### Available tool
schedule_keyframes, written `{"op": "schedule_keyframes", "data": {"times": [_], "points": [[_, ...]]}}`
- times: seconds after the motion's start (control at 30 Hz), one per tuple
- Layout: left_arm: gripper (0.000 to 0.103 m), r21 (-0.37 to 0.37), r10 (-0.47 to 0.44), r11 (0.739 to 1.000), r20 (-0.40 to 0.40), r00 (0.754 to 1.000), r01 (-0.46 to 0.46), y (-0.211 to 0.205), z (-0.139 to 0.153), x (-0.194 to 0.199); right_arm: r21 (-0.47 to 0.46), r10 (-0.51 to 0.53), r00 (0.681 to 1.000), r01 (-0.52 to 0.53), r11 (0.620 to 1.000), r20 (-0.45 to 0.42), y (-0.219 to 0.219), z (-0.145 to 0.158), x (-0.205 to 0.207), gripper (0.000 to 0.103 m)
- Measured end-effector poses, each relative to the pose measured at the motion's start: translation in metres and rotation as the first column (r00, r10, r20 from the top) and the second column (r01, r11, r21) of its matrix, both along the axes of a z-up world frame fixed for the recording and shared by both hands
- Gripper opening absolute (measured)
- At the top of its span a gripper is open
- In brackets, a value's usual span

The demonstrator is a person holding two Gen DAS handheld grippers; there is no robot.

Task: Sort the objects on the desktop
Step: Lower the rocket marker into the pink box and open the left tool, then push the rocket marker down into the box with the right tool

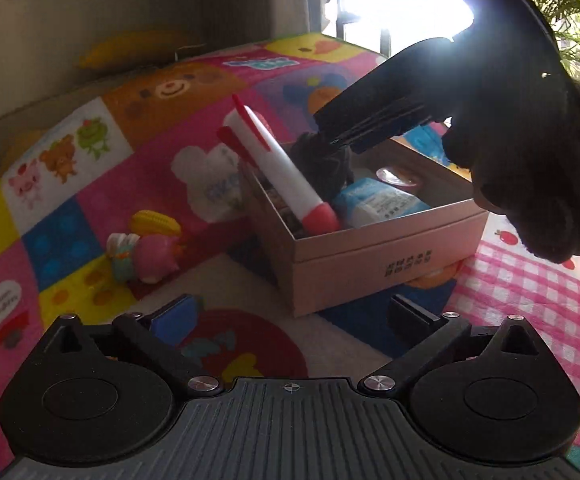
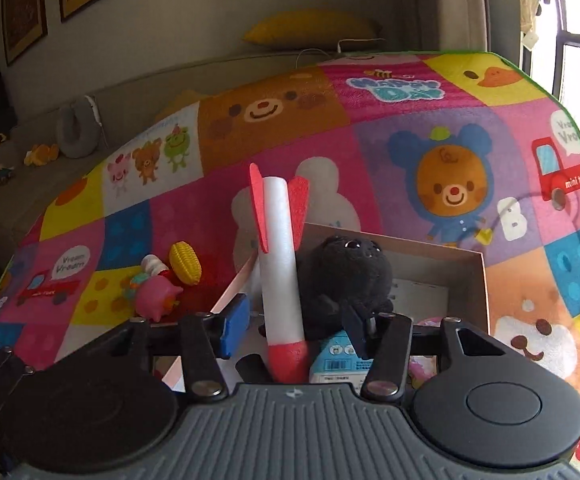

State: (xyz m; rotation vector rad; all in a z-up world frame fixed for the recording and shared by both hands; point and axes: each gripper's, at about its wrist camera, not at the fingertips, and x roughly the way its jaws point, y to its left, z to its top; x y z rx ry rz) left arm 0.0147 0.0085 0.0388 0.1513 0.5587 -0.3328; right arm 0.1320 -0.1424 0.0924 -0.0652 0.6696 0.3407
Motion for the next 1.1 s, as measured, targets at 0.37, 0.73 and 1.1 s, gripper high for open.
{"op": "schedule_keyframes", "data": {"times": [0.37, 0.73, 1.1], "points": [[0.103, -0.051, 0.082, 0.996, 0.075, 0.994, -0.078, 0.029, -0.02, -0.008, -0.106, -0.049, 0.988, 0.034, 0.994, -0.143, 0.037, -0.005, 0.033, 0.024], [0.103, -0.147, 0.083, 0.986, -0.008, 0.997, -0.083, 0.043, -0.026, 0.001, 0.018, -0.107, 0.926, 0.122, 0.992, -0.363, 0.016, 0.011, 0.031, 0.025], [0.103, -0.175, 0.1, 0.979, -0.029, 0.995, -0.104, 0.048, -0.028, 0.003, -0.001, -0.115, 0.978, 0.117, 0.993, -0.173, 0.028, 0.03, 0.048, 0.028]]}}
